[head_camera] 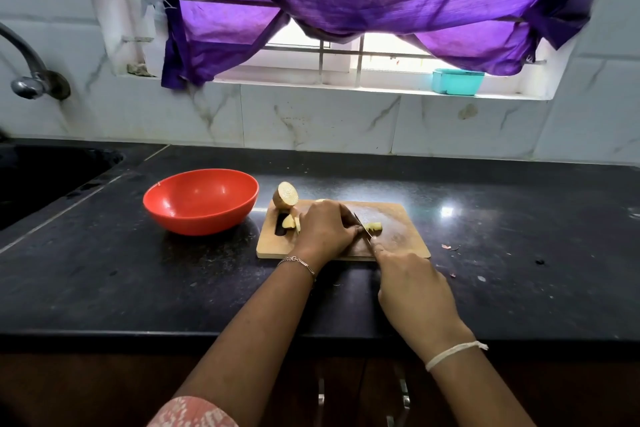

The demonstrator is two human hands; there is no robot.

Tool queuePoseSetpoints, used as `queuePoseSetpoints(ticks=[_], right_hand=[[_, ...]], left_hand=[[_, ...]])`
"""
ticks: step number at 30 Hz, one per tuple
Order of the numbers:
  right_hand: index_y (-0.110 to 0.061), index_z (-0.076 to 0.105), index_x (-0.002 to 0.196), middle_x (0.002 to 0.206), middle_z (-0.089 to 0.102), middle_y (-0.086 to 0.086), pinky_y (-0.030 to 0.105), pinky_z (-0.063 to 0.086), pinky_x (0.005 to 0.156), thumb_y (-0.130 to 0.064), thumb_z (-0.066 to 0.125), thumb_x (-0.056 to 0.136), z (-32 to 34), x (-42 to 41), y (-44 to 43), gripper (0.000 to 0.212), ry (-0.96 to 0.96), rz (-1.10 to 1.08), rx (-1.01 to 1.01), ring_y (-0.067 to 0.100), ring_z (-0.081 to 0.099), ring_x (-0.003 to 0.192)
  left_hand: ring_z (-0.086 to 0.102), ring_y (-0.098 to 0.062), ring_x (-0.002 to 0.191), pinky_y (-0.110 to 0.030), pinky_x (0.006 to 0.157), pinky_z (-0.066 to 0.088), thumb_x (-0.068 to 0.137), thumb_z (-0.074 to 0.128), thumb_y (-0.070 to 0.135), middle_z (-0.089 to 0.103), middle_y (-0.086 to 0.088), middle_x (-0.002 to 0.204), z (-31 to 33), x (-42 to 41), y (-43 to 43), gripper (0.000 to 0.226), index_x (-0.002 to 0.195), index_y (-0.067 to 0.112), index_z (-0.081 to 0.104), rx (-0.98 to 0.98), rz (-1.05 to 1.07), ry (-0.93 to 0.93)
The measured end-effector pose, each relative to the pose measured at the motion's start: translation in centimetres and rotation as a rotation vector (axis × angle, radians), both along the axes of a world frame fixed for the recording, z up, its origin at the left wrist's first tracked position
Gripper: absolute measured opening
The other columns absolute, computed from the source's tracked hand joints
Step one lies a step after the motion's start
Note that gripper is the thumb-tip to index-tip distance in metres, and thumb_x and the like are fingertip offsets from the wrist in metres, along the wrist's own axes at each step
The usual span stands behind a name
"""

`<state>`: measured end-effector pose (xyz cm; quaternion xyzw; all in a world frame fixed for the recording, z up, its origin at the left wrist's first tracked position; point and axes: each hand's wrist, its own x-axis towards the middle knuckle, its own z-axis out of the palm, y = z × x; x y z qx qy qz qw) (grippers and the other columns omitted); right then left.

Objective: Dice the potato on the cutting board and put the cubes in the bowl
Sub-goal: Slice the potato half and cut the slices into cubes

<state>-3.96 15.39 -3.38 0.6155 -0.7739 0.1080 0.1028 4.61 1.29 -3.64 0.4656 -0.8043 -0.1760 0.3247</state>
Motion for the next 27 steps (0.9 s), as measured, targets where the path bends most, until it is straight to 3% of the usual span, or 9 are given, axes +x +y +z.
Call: queuePoseSetpoints(ticks=[5,8,10,13,19,27], right_hand=[[-0.046,0.024,0.148,0.115,0.061,0.006,0.039,0.048,0.080,-0.017,0.039,0.097,0.1,-1.1,0.8,0.061,-0.146,-0.005,-0.059,0.029,0.059,0.104],[-0.047,0.020,0.148,0.110,0.063,0.007,0.038,0.049,0.080,-0.024,0.039,0.100,0.5,-1.7,1.4,0.057,-0.132,0.032,-0.077,0.028,0.060,0.102],[-0.048,0.020,0.147,0.109,0.062,0.005,0.037,0.049,0.080,-0.030,0.039,0.101,0.7,-2.0,1.7,0.053,-0.101,0.062,-0.075,0.026,0.061,0.102],[-0.051,0.021,0.146,0.111,0.062,0.001,0.036,0.050,0.078,-0.030,0.037,0.101,0.7,-2.2,1.9,0.052,-0.030,0.090,-0.067,0.024,0.060,0.102],[-0.056,0.020,0.144,0.113,0.062,0.002,0.036,0.048,0.080,-0.031,0.037,0.100,0.9,-3.5,1.0,0.053,0.045,0.072,-0.020,0.025,0.060,0.104],[-0.054,0.022,0.145,0.104,0.063,0.003,0.036,0.048,0.076,-0.029,0.037,0.101,1.1,-6.4,-1.4,0.053,0.062,0.023,0.000,0.026,0.062,0.097]], left_hand=[[0.063,-0.016,0.094,-0.039,0.091,0.047,0.081,0.074,0.029,0.072,0.007,0.093,-0.1,0.0,0.0,0.008,0.088,0.027,0.077,-0.028,0.017,-0.002],[0.058,-0.013,0.103,-0.033,0.090,0.030,0.087,0.067,0.024,0.067,0.010,0.101,0.2,0.3,0.0,0.015,0.093,0.034,0.074,-0.090,0.105,-0.071],[0.053,-0.014,0.107,-0.039,0.091,0.024,0.087,0.064,0.019,0.065,0.011,0.102,0.3,0.6,0.0,0.021,0.093,0.037,0.073,-0.126,0.175,-0.105],[0.049,-0.018,0.108,-0.047,0.099,0.026,0.088,0.062,0.018,0.062,0.010,0.105,0.3,0.7,0.1,0.021,0.094,0.036,0.071,-0.171,0.252,-0.149],[0.041,-0.025,0.120,-0.045,0.094,0.026,0.089,0.059,0.019,0.054,0.001,0.126,0.2,0.8,0.0,0.031,0.117,0.032,0.059,-0.151,0.294,-0.214],[0.039,-0.025,0.125,-0.046,0.099,0.026,0.088,0.063,0.026,0.052,-0.001,0.131,0.3,0.8,0.0,0.037,0.124,0.030,0.054,-0.118,0.302,-0.210]])
